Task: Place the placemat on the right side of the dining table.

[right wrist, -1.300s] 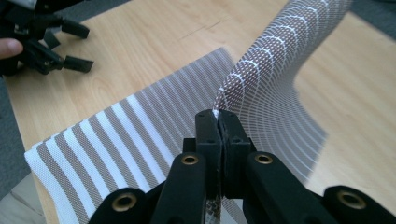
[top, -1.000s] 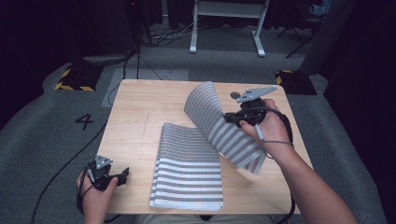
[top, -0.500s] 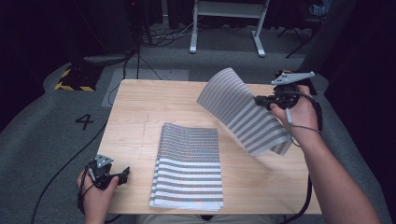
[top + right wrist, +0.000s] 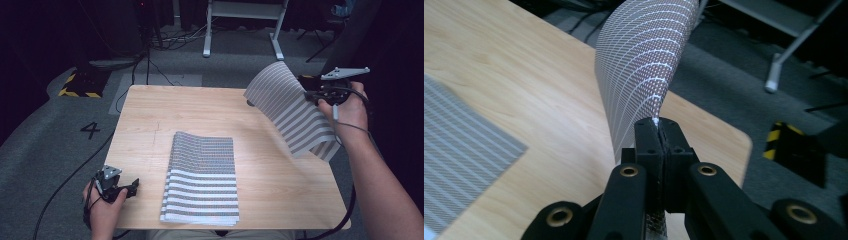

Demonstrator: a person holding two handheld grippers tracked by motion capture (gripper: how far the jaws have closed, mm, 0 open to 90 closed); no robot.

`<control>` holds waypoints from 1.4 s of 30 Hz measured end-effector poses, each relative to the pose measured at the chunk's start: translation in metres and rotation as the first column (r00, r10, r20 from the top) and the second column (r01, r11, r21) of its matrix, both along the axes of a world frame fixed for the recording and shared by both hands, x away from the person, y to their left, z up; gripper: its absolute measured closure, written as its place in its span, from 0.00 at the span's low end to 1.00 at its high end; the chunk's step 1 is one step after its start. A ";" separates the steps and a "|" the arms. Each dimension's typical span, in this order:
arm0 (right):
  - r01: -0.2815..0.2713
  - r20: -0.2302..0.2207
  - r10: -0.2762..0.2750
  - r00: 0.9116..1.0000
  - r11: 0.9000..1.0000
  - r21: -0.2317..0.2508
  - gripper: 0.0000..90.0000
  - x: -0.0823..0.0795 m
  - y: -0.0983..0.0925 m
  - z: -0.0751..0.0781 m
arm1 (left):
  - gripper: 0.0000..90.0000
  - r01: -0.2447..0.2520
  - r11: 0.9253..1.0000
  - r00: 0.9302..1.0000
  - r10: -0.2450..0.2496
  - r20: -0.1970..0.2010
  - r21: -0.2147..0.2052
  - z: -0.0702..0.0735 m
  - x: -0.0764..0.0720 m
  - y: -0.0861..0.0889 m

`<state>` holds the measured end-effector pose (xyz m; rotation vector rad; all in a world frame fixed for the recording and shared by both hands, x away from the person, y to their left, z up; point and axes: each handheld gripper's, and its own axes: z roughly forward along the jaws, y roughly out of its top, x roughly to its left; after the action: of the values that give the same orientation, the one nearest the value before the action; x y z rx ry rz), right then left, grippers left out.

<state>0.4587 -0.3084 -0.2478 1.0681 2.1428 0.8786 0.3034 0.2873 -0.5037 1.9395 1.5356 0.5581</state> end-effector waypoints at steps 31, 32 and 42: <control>-0.196 -0.221 0.169 0.961 0.975 -0.104 0.98 -0.014 0.054 -0.118 | 0.13 -0.002 1.000 1.000 0.002 0.001 0.001 0.000 0.000 0.000; -0.196 -0.221 0.169 0.961 0.975 -0.104 0.98 -0.014 0.054 -0.118 | 0.13 -0.002 1.000 1.000 0.002 0.000 0.000 0.000 0.000 0.000; -0.262 -0.367 0.262 0.893 0.964 0.051 0.84 -0.015 0.055 -0.164 | 0.13 -0.004 1.000 1.000 0.004 0.003 -0.001 0.000 0.000 0.000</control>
<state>0.4437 -0.2533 -0.4113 1.0238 2.6527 0.8460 0.3031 0.2868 -0.5038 1.9346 1.5378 0.5614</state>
